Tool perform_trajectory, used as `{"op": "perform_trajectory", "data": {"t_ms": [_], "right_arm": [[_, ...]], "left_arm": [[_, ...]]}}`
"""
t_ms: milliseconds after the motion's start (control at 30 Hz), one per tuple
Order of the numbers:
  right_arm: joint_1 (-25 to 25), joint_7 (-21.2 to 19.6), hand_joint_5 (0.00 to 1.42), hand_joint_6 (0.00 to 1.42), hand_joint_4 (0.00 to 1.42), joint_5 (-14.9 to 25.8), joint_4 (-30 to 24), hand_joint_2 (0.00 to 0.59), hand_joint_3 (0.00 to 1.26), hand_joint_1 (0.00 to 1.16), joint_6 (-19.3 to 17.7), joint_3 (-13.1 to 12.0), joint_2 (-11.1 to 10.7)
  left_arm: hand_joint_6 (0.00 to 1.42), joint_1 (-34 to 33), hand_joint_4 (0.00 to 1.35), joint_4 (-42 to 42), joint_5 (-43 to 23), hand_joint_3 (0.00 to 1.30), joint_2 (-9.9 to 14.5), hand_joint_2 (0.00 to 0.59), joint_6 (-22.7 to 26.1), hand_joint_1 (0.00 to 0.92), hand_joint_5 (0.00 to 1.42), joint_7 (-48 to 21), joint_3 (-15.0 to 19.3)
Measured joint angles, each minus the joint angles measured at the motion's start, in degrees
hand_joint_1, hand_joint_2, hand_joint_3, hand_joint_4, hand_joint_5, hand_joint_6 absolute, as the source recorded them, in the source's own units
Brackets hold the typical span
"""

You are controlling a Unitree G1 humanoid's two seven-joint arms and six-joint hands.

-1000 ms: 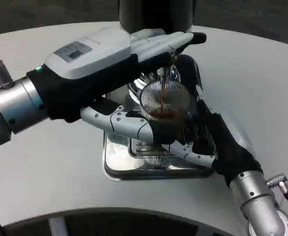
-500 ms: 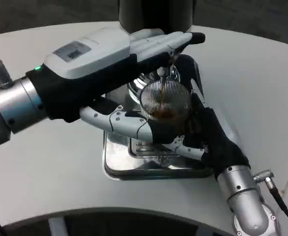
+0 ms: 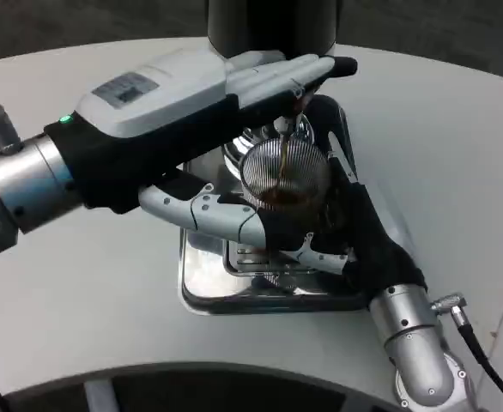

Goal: Grasp the cup under the faucet to collect the drink, then remove the cup.

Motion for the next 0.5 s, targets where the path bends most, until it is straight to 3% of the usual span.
{"op": "perform_trajectory", "data": {"t_ms": [367,500], "right_arm": [[-0.76,-2.07,0.07,0.14,0.1,0.01,1.85,0.18,0.0,0.81,-1.37,0.14,0.76],[-0.78,-2.1,0.08,0.15,0.1,0.07,2.02,0.18,0.0,0.81,-1.81,0.13,0.84]], "left_arm": [[0.0,0.0,0.0,0.01,0.0,0.0,0.0,0.096,0.0,0.0,0.06,0.0,0.0],[0.0,0.7,0.0,-0.01,0.0,0.0,-0.29,0.123,-0.06,0.0,0.06,1.36,0.9]]}}
